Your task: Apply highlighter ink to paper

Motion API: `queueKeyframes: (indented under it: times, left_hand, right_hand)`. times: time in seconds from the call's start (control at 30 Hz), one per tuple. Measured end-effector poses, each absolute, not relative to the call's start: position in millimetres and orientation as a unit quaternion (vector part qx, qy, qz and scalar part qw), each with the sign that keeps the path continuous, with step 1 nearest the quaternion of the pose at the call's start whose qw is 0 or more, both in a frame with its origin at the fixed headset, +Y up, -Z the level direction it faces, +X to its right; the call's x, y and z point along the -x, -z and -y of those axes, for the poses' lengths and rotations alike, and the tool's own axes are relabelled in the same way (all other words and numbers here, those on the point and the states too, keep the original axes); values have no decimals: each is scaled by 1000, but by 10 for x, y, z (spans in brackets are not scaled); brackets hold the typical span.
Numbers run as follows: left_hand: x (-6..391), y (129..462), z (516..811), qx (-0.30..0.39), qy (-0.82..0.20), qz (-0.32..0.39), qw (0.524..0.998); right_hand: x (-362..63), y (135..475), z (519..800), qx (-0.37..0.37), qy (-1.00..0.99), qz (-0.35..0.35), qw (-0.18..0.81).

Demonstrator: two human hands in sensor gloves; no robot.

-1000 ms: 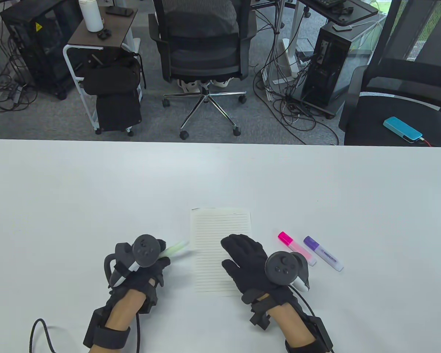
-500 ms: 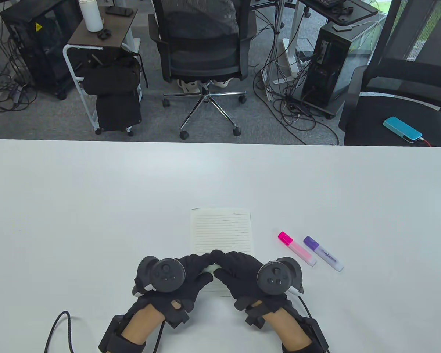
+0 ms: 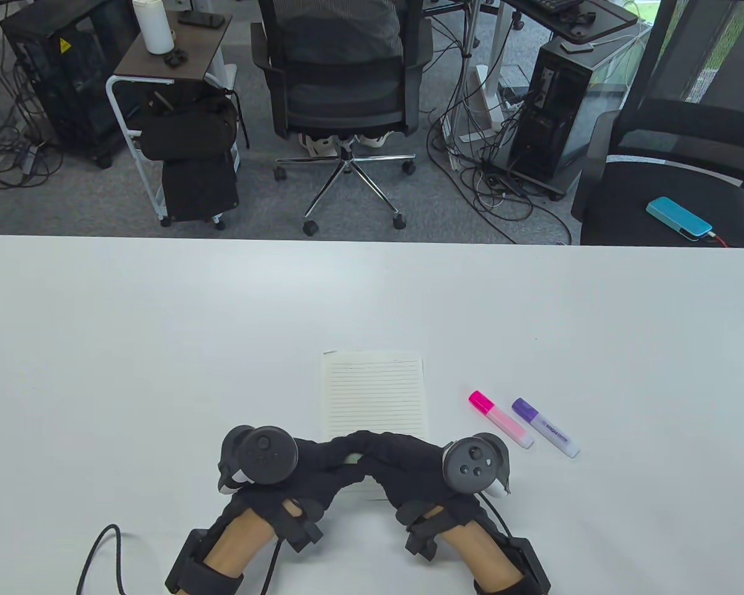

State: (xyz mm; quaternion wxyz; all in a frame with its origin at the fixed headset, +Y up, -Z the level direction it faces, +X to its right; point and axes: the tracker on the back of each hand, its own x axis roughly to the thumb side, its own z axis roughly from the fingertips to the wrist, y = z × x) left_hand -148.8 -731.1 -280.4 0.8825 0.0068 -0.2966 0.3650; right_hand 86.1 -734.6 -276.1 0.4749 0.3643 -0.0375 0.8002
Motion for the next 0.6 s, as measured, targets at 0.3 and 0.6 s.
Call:
queueKeyframes:
  times: [0.3, 0.6]
  left_hand:
    - [1610, 2902, 7368, -26, -254, 262, 931]
    - [2251, 3163, 7555, 21, -125, 35, 991]
  right_hand:
    - [-963, 2830, 7294, -360, -827, 58, 429]
    - [-1195, 2948, 7340, -288, -856, 59, 426]
